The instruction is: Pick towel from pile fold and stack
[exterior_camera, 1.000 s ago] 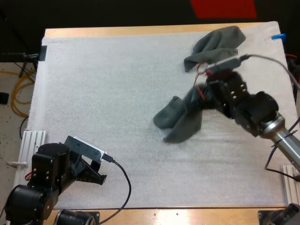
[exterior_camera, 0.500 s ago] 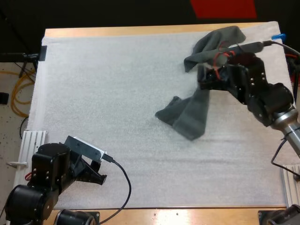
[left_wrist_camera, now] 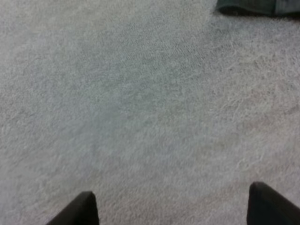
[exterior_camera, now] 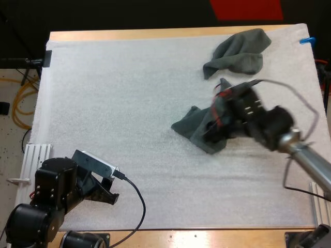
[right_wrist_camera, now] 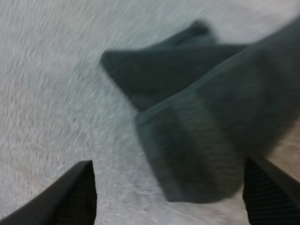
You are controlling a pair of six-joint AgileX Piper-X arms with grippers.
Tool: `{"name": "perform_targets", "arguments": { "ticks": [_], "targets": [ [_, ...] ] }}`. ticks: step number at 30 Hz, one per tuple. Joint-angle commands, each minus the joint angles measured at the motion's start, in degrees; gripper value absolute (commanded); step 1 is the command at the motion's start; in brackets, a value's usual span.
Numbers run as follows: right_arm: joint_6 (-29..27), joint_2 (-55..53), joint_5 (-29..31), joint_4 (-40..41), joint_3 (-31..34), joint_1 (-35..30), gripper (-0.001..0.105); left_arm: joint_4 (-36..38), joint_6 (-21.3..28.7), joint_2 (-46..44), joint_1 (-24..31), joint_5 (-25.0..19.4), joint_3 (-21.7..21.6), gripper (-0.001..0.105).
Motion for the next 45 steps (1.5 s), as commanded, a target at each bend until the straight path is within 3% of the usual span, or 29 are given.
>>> {"name": "perform_targets", "arguments": {
  "ticks": [1, 7, 13, 21, 24, 29, 31, 40, 45],
  "targets": [
    [-0.57, 1.94, -1.33, -2.34, 0.38, 1.28, 0.063, -0.22, -0.54, -0.04, -0.19, 1.62, -0.02, 0.062],
    [-1.87, 11.42, -1.37, -7.72, 0.35, 4.56, 0.063, -0.10, -0.54, -0.04, -0.19, 8.19, -0.02, 0.062],
    [-1.87, 18.04, 3.50, -7.33, 0.26, 4.65, 0.063, 0.03, -0.54, -0.04, -0.19, 8.31, -0.02, 0.062],
    [-1.87, 23.55, 4.68, -8.39, 0.26, 4.65, 0.062, 0.03, -0.54, -0.04, -0.19, 8.31, -0.02, 0.062],
    [-1.40, 24.47, 6.67, -8.39, 0.26, 4.65, 0.049, 0.04, -0.54, -0.04, -0.19, 8.31, -0.02, 0.062],
    [-1.18, 24.46, 6.67, -8.39, 0.07, 4.65, 0.010, 0.18, -0.54, -0.04, -0.19, 8.31, -0.02, 0.062],
    [-1.18, 24.46, 6.67, -8.39, -0.05, 4.65, 0.001, 0.18, -0.54, -0.04, -0.19, 8.31, -0.02, 0.062],
    [-1.39, 20.33, 6.75, -8.37, -1.52, 4.65, 0.000, 0.18, -0.54, -0.04, -0.19, 8.31, -0.02, 0.062],
    [-1.38, 12.09, 11.85, -7.43, -2.90, 4.65, 0.000, 0.18, -0.54, -0.04, -0.19, 8.31, -0.02, 0.062]
  ]
}}
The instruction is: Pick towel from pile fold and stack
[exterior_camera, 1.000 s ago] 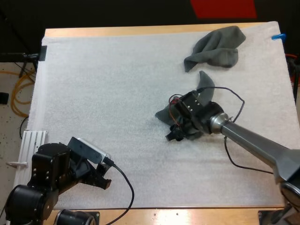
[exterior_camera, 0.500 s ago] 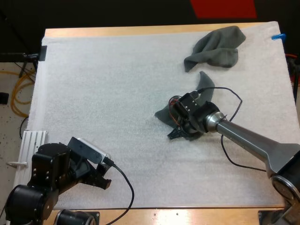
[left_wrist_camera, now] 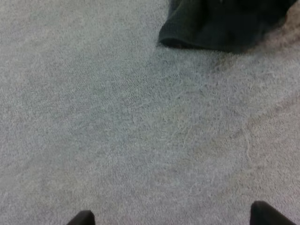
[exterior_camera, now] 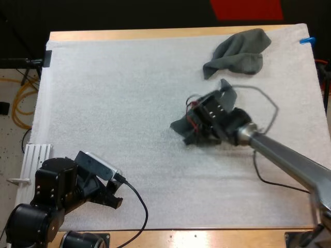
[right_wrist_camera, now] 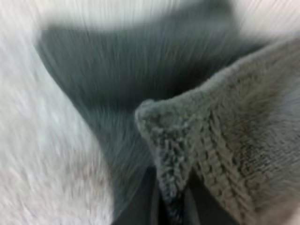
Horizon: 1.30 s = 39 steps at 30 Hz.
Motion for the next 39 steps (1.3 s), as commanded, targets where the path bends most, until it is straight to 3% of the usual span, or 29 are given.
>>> {"name": "perform_targets", "arguments": {
  "ticks": [1, 6, 11, 16, 19, 25, 29, 32, 39],
  "targets": [
    [-0.16, -4.58, 2.00, 0.49, -1.32, 0.09, 0.000, 0.18, -0.41, -0.04, -0.19, 0.39, -0.02, 0.062],
    [-0.16, -15.80, 6.22, 0.53, -1.82, 0.09, 0.000, 0.18, -0.41, -0.04, -0.19, 0.39, -0.02, 0.062],
    [-0.48, -26.81, 17.04, 0.26, -1.82, 0.09, 0.000, 0.18, -0.41, -0.04, -0.19, 1.35, -0.02, 0.062],
    [-8.58, -32.50, 22.30, -0.81, -2.97, -3.07, 0.000, 0.16, -0.41, -0.04, -0.19, 2.14, -0.02, 0.062],
    [-9.28, -33.41, 23.78, -0.73, -3.72, -7.64, 0.000, 0.05, -0.41, -0.04, -0.19, 2.13, -0.02, 0.062],
    [-6.72, -32.69, 19.01, 6.98, -3.89, -11.54, 0.000, 0.05, -0.52, -0.04, -0.19, 2.13, -0.02, 0.062],
    [2.33, -29.52, 4.16, 11.67, -3.62, -10.47, 0.000, -0.11, -0.52, -0.04, -0.19, 2.13, -0.02, 0.062],
    [5.01, -25.17, -3.34, 8.25, -2.15, -7.81, 0.000, -0.11, -0.52, -0.04, -0.19, 2.13, -0.02, 0.062],
    [5.86, -12.40, -8.33, -1.44, -1.49, 2.55, 0.000, -0.11, -0.52, -0.04, -0.19, 2.13, -0.02, 0.062]
  ]
}}
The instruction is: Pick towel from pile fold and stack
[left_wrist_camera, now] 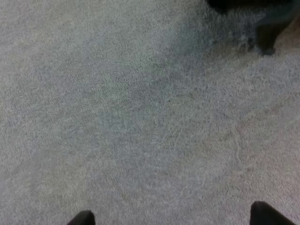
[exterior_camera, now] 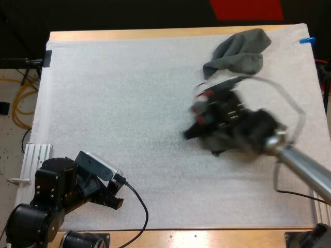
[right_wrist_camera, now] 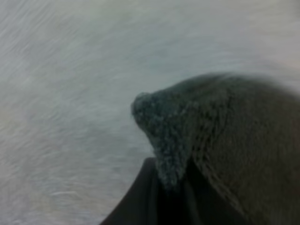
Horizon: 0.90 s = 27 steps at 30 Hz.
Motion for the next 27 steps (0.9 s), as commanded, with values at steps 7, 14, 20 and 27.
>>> {"name": "perform_targets", "arguments": {
  "ticks": [7, 14, 20, 27],
  "targets": [
    [0.08, 7.62, -4.59, -10.70, -5.10, 6.65, 0.000, -0.11, -0.48, -0.04, -0.19, 0.40, -0.02, 0.062],
    [2.32, 8.99, -10.59, -9.80, -12.24, 7.10, 0.000, -0.11, -0.48, -0.04, -0.19, 0.40, -0.02, 0.062],
    [3.00, 8.99, -23.25, 1.42, -12.75, 7.25, 0.000, -0.11, -0.37, -0.04, -0.19, -0.23, -0.02, 0.062],
    [0.04, 8.96, -28.21, 5.75, -12.79, 7.23, 0.063, -0.21, 0.08, -0.04, -0.19, -4.59, -0.02, 0.062]
  ]
}}
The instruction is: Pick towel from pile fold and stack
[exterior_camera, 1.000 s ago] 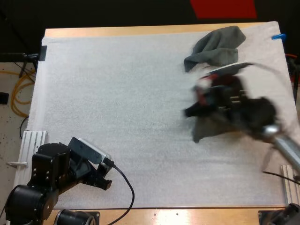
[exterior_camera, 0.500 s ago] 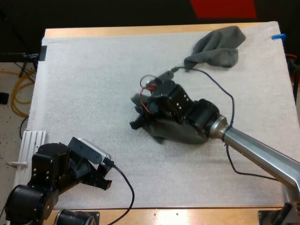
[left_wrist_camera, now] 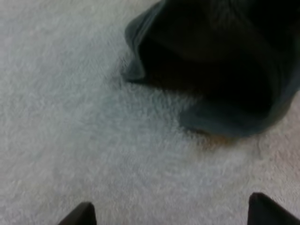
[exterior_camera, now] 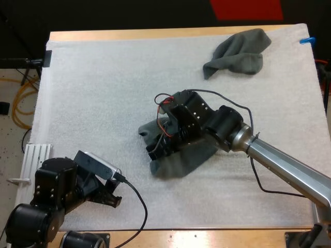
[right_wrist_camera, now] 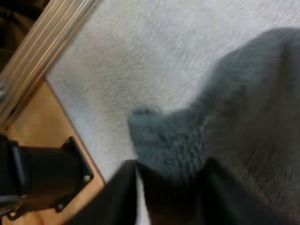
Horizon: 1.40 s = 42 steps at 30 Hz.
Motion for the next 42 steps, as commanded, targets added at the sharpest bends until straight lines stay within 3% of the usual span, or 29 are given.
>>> {"name": "perform_targets", "arguments": {
  "ticks": [1, 3, 6, 11, 14, 18, 22, 27, 29, 33, 42],
  "targets": [
    [-0.88, -0.60, -2.27, 0.26, -0.51, 0.12, 0.077, -0.21, 0.01, -0.04, -0.19, -1.08, -0.02, 0.062],
    [-1.48, -1.12, -2.93, 0.83, -0.49, 0.12, 0.087, -0.56, 0.01, -0.04, -0.19, -1.11, -0.02, 0.062],
    [-2.58, -2.65, -1.24, 2.08, -0.49, 0.12, 0.087, -2.72, 0.01, -0.04, -0.19, -1.11, -0.02, 0.062],
    [-2.82, -5.59, 14.63, 2.76, -0.49, -0.37, 0.087, -10.81, 0.46, -0.04, -0.19, -1.27, -0.02, 0.062],
    [-2.56, -5.76, 20.23, 3.31, -0.49, -2.61, 0.087, -14.68, 1.75, -0.04, -0.19, -2.99, -0.02, 0.062],
    [-2.18, -5.62, 20.32, 6.61, 0.06, -9.96, 0.087, -17.60, 1.73, -0.04, -0.19, -7.17, -0.02, 0.062],
    [-2.18, -5.62, 19.73, 6.96, 2.30, -15.86, 0.087, -16.78, 1.73, -0.04, -0.19, -7.47, -0.02, 0.062],
    [-2.55, -5.50, 15.15, 5.27, 10.41, -21.94, 0.087, -16.00, 1.73, 1.28, -0.19, -7.47, -0.02, 0.062],
    [-2.03, -5.50, 15.14, 0.84, 15.98, -22.77, 0.087, -16.00, 1.73, 2.74, -0.19, -7.13, -0.02, 0.062],
    [1.13, -4.81, 15.12, -5.51, 21.03, -22.96, 0.087, -16.00, 1.73, 3.66, -0.19, -7.12, -0.02, 0.062],
    [6.23, 5.57, 12.11, -11.50, 21.55, -24.77, 0.087, -15.68, 1.73, 3.64, -0.19, -7.12, -0.02, 0.062]
  ]
}}
